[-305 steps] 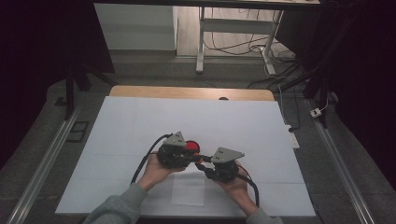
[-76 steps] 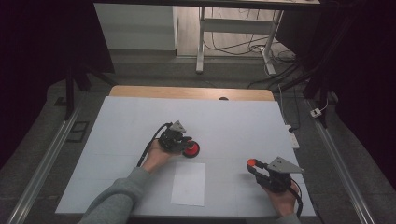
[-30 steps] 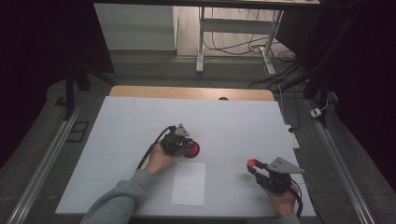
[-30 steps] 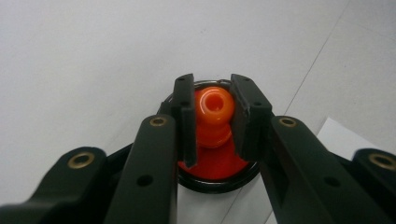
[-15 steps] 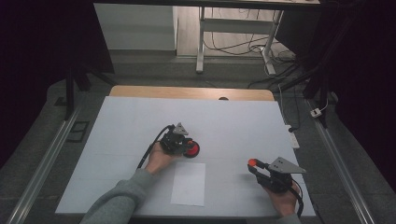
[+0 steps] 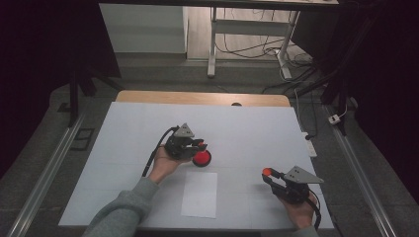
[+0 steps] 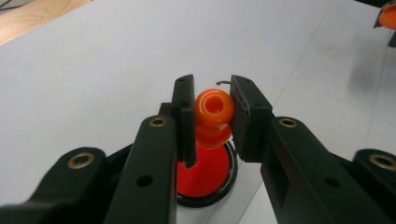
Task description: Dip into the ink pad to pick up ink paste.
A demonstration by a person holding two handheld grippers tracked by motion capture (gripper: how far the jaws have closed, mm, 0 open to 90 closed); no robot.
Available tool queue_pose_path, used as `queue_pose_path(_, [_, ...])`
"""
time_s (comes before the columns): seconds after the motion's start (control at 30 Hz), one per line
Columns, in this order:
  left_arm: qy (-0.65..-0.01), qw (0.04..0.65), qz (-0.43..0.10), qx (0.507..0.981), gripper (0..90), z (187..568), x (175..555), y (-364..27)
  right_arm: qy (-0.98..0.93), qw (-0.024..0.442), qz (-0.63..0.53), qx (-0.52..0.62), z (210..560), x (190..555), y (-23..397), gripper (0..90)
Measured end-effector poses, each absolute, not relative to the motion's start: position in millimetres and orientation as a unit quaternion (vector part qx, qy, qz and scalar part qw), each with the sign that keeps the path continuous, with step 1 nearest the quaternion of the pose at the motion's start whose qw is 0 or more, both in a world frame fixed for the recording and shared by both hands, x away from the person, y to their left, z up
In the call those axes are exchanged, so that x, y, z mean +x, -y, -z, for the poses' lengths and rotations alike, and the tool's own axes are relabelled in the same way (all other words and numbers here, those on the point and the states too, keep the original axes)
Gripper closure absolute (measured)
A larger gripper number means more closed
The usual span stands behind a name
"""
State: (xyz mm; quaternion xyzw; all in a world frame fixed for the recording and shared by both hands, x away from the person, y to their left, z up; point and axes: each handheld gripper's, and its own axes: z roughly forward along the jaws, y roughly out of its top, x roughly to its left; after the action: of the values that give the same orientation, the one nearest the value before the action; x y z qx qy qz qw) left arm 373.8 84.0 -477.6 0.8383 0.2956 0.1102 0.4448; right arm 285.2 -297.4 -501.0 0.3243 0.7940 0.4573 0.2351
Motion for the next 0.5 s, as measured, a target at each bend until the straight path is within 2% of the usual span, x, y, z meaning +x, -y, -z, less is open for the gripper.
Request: queue_pose_path(0.5, [-0.292,0.445,-0.110,0.839,72.6,472.7,372.7,-86.7,-0.795,0.234,-0.456,0.324,500.8,284.8,297.0,64.7])
